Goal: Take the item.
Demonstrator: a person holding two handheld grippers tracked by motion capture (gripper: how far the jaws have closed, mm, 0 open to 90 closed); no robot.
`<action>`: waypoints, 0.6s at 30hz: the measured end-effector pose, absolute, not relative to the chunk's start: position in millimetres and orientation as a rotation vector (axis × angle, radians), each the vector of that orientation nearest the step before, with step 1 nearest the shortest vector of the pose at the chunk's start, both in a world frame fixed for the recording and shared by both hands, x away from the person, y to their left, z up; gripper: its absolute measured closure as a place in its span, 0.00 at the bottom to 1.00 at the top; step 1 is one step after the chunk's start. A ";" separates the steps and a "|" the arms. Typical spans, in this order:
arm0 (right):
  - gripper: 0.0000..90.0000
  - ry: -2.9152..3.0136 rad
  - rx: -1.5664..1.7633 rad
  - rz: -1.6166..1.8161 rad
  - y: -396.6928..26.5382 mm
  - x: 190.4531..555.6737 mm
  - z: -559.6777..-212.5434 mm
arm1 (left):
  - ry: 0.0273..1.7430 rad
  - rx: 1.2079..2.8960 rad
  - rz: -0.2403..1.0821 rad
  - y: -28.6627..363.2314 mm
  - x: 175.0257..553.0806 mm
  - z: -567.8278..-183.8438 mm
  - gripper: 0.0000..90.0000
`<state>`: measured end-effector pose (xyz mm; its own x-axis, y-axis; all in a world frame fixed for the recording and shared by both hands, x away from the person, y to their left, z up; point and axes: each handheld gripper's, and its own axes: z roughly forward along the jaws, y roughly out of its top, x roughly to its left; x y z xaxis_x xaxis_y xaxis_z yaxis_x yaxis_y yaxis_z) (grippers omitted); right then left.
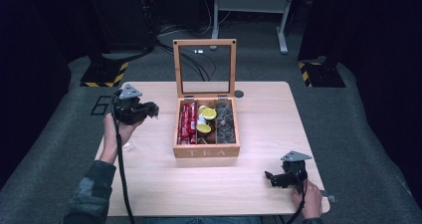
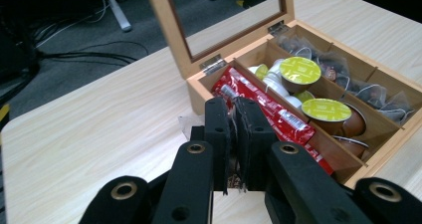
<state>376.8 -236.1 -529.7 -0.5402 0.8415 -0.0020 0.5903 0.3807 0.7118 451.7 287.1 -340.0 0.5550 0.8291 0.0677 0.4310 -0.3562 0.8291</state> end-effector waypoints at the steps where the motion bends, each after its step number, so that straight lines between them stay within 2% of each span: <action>1: 0.00 2.281 1.246 0.952 -236.1 376.8 -529.7 | 1.020 1.979 0.632 290.3 450.5 -339.6 0.94; 18: 0.00 2.281 1.246 0.953 -236.1 376.8 -529.7 | 1.133 1.906 0.677 344.0 435.9 -345.6 0.94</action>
